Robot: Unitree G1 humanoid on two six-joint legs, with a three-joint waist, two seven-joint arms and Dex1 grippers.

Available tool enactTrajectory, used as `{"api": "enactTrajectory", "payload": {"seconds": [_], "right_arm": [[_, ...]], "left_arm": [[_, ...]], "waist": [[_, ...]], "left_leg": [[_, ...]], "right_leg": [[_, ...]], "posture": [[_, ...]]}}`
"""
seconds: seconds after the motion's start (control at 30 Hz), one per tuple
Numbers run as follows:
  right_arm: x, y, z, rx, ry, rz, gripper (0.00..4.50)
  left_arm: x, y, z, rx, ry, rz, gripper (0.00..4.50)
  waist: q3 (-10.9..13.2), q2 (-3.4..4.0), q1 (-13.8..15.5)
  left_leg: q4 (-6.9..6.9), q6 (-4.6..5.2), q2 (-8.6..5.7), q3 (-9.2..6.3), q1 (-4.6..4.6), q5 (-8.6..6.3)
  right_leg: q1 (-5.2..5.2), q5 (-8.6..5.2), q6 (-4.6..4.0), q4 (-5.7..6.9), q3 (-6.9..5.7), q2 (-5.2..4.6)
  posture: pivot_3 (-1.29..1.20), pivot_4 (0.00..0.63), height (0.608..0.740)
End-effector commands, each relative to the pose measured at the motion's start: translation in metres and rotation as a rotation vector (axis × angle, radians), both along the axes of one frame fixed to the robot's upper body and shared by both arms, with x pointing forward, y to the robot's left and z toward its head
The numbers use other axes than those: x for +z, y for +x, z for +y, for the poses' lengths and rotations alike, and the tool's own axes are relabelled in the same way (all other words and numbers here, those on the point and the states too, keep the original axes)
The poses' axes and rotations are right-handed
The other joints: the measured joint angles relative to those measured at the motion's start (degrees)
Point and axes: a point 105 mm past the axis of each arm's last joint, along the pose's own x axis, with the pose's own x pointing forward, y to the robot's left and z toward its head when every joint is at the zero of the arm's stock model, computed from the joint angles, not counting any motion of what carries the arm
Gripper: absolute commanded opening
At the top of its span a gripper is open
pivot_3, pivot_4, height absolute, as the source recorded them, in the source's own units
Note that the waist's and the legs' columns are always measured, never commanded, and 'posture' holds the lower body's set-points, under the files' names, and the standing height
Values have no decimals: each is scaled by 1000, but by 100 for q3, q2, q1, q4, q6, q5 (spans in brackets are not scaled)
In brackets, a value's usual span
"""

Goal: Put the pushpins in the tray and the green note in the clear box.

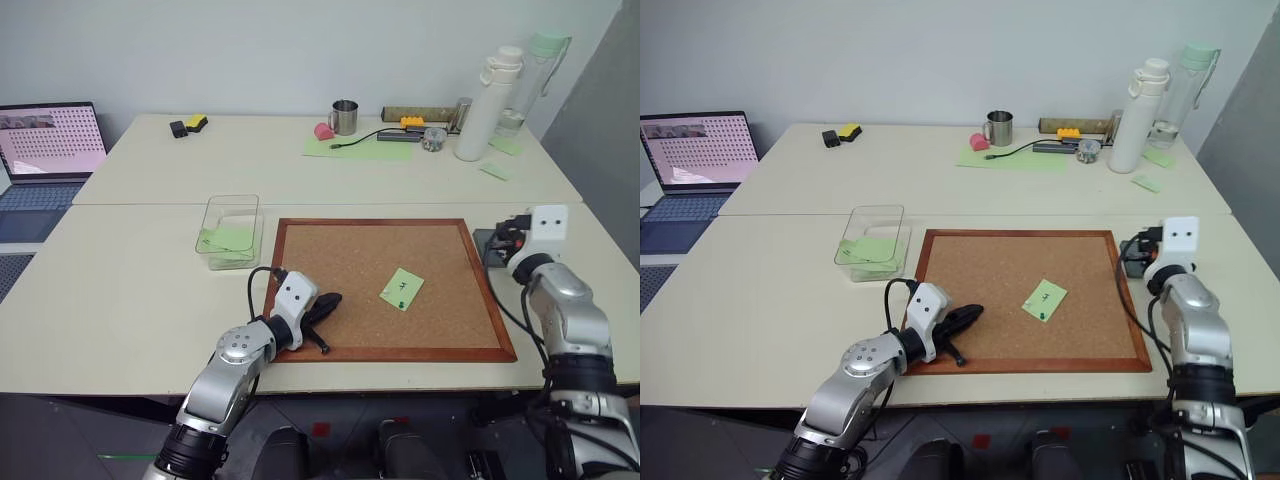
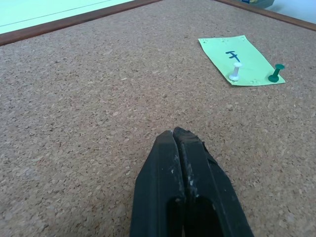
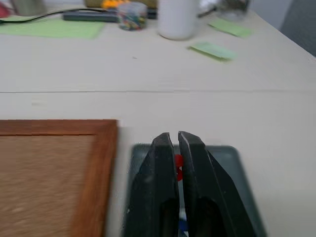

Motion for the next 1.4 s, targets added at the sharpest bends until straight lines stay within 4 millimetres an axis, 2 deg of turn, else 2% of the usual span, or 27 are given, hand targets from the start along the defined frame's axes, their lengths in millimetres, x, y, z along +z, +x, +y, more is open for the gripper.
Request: {"api": "enactTrajectory", "payload": {"seconds": [0.03, 0.13, 0.2, 0.37, 0.8, 0.87, 0.9, 1.0, 1.1, 1.23, 1.3, 1.4], "right_arm": [[8, 10, -5, 21, 11, -32, 64], [8, 14, -5, 38, 9, -30, 64], [9, 15, -5, 45, 18, -36, 586], [11, 17, -4, 63, 20, -55, 1506], [16, 8, 5, 115, 5, -89, 1506], [22, 1, 18, 190, 14, -124, 1506], [23, -6, 31, 262, 25, -135, 1506], [21, -40, 76, 507, 24, -143, 1506], [21, -75, 109, 664, 65, -154, 1506], [4, -112, 153, 834, 27, -92, 1506], [-7, -118, 167, 874, 3, -58, 1506], [-20, -118, 178, 875, -3, -31, 1506]], "left_arm": [[-17, -4, 9, 26, 34, 63, 0], [-18, -5, 11, 31, 38, 64, 0], [-18, -6, 12, 35, 39, 65, 0], [-17, -6, 13, 41, 39, 64, 0], [-17, -5, 11, 32, 41, 63, 0], [-17, -5, 11, 32, 40, 63, 0], [-17, -6, 12, 32, 40, 63, 0], [-18, -7, 12, 33, 41, 64, 0], [-18, -7, 13, 34, 42, 65, 0], [-18, -9, 13, 26, 44, 67, 0], [-18, -9, 13, 19, 46, 68, 0], [-18, -9, 12, 15, 47, 66, 0]], "waist": [[-1, 1, -4], [-1, 2, -7], [0, 2, -12], [-1, 2, -16], [-1, 3, -16], [-1, 3, -10], [-1, 4, -9], [-3, 6, -2], [-5, 9, -1], [-7, 9, -23], [-8, 6, -33], [-8, 3, -35]], "left_leg": [[-1, 0, 1, 3, 3, 0], [-4, 0, 1, 4, 5, 0], [-6, 0, 2, 3, 6, 0], [-27, 0, 2, 2, 16, 0], [-46, 0, 3, 2, 25, 0], [-47, 0, 3, 1, 25, 0], [-49, 0, 4, 0, 25, 0], [-56, 0, 6, -6, 25, 0], [-61, 0, 12, -16, 25, 0], [-60, -1, 14, -17, 31, 0], [-60, -1, 14, -18, 32, 0], [-59, -1, 12, -19, 32, 0]], "right_leg": [[1, 0, 0, 0, 3, 1], [1, 0, 0, 0, 6, 1], [0, 0, 0, -2, 6, 1], [0, -1, -1, -4, 13, 1], [0, -5, -8, -6, 14, 1], [0, -6, -8, -6, 12, 1], [0, -6, -8, -6, 12, 1], [0, -10, -11, -7, 9, 3], [0, -18, -19, -5, 5, 4], [-1, -19, -22, -4, 6, 5], [-1, -26, -32, -4, 6, 4], [-2, -30, -40, -4, 5, 4]], "posture": [[0, 150, 740], [0, 150, 740], [0, 150, 740], [0, 150, 740], [0, 150, 740], [0, 150, 740], [0, 150, 740], [0, 150, 740], [0, 150, 740], [0, 150, 740], [0, 150, 740], [0, 150, 740]]}}
